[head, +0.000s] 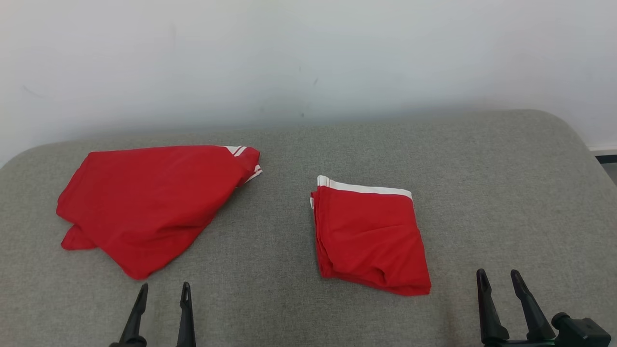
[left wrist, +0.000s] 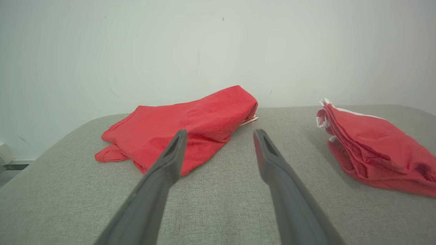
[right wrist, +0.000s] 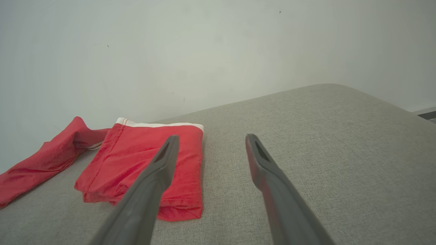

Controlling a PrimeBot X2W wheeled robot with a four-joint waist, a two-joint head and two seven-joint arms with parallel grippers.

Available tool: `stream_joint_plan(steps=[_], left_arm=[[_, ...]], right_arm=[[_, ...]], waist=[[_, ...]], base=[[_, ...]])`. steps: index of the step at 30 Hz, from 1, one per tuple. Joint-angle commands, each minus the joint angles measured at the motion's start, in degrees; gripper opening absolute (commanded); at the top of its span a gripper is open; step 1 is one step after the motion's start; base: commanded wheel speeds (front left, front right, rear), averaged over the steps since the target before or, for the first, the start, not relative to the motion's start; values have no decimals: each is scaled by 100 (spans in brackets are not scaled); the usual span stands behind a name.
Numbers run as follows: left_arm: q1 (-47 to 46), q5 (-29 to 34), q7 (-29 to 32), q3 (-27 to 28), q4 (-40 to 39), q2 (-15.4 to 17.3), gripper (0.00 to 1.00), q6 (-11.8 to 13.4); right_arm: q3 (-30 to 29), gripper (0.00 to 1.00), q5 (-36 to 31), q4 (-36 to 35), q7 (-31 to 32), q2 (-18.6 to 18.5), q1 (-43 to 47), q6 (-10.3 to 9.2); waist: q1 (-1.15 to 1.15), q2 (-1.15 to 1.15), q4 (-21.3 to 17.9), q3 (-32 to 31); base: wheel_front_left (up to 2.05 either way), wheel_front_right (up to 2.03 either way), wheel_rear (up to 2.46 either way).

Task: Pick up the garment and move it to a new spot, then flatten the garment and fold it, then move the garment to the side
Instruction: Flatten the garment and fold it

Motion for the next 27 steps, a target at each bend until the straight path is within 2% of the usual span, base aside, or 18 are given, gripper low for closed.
stream_joint_plan(steps=[1,11,27], left_arm=[[104,90,-19,-11,-42,-5,100,44],[185,353,-19,-73,-70,43,100,97],[199,328,-19,-64,-105,25,100,154]], right_arm=[[-32,100,-63,-11,-26,20,72,-14],[-115,100,-236,-39,-26,71,92,-14],[-93,100,-274,22,-27,89,55,-14]], waist=[[0,0,18,-11],[0,0,81,-11],[0,0,129,30]], base=[[0,0,0],[0,0,0],[0,0,0]])
